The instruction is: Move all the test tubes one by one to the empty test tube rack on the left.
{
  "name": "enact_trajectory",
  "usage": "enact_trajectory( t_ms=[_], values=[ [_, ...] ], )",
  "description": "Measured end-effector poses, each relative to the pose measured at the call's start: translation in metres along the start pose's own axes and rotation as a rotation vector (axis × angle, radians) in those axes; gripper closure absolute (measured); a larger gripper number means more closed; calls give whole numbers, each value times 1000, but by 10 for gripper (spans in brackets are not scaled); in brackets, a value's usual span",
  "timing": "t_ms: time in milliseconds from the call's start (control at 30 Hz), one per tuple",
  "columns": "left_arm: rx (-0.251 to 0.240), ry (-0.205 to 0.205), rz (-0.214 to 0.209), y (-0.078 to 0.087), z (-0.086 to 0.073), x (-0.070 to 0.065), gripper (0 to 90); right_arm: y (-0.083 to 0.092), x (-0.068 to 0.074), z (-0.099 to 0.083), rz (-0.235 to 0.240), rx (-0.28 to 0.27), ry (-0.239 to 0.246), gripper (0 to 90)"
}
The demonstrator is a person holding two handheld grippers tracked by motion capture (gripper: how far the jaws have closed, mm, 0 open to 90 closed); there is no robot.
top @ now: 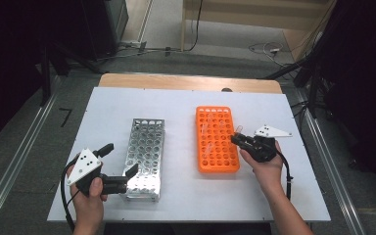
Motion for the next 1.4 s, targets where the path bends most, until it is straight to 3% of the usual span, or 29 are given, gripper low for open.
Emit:
enact_trajectory(
  t_ms=[133, 367, 700, 1000, 1233, 1400],
  values=[
    [2, -2, -35, -4, 7, -4, 0, 11, 3, 5, 44, -7, -19, 742],
    [6, -11, -72, -16, 20, -11, 0, 31, 17, 15, 81, -11, 10, 742],
    [-17, -32, -132, -37, 40, -26, 0, 53, 44, 26, 171, -2, 37, 742],
    [1, -31, -191, -58, 45, -39, 1, 52, 80, 24, 268, 44, 101, 742],
    [26, -20, -290, -65, 44, -55, 51, 45, 109, 19, 336, 85, 158, 742],
    [62, 16, -332, -72, 44, -66, 182, 34, 123, 10, 348, 131, 187, 742]
  ],
)
Point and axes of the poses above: each handheld gripper's, and its own axes: y roughly backward along the jaws, z roughly out of its top, x roughly to its left, the point moved 2 cm from there along -y, roughly forward along the jaws, and after that the axes turned 6 degrees about -y, right-handed, at the moved point
